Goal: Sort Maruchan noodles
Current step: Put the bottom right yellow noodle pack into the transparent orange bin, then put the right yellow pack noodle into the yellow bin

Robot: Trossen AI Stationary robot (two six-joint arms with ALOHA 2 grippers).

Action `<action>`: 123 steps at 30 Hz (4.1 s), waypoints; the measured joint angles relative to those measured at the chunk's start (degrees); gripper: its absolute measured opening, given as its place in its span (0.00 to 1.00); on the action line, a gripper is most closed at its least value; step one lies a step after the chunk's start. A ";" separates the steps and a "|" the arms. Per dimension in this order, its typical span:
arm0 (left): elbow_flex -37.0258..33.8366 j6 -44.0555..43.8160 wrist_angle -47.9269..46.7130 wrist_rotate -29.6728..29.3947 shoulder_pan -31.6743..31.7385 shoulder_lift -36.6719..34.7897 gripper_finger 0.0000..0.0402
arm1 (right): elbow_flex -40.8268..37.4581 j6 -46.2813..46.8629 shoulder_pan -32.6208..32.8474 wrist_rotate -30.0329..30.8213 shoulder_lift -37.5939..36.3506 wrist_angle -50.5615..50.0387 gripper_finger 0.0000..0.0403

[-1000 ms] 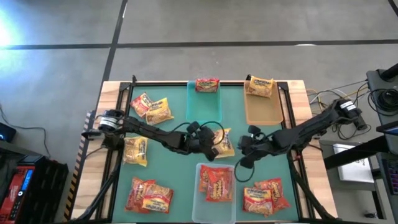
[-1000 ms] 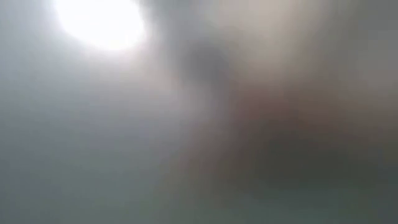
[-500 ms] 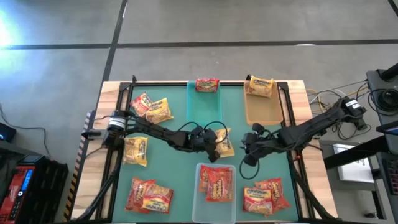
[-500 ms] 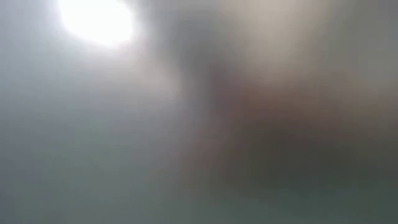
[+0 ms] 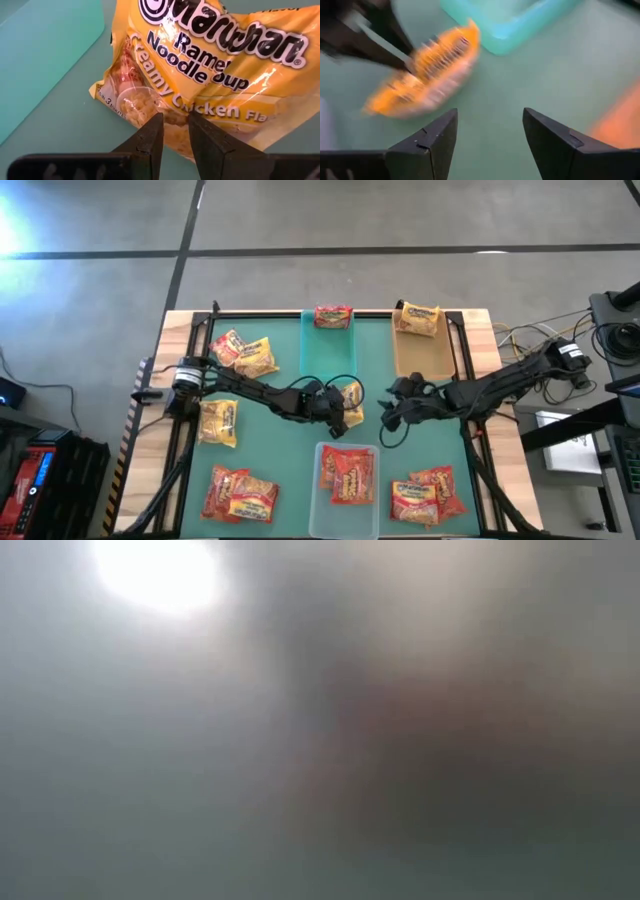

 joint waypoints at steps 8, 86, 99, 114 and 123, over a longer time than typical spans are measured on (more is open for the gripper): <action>-0.02 0.70 -0.07 -0.02 0.00 0.00 0.19 | -8.86 7.64 -8.98 -20.24 0.41 20.99 0.53; 0.00 0.26 -11.93 -18.07 -4.48 -4.85 0.19 | 9.34 -1.10 -16.60 -29.31 15.58 3.69 0.32; 0.00 0.16 -11.87 -18.11 -4.48 -4.86 0.19 | 13.63 -3.13 -16.48 -28.76 9.93 -10.71 0.29; -0.09 12.74 12.46 -14.49 -1.85 0.80 0.19 | 13.49 -6.43 -17.42 -25.44 13.02 -12.33 0.43; -0.09 14.32 23.39 0.75 0.59 5.50 0.19 | 13.49 -6.94 -17.46 -24.18 12.78 -12.96 0.53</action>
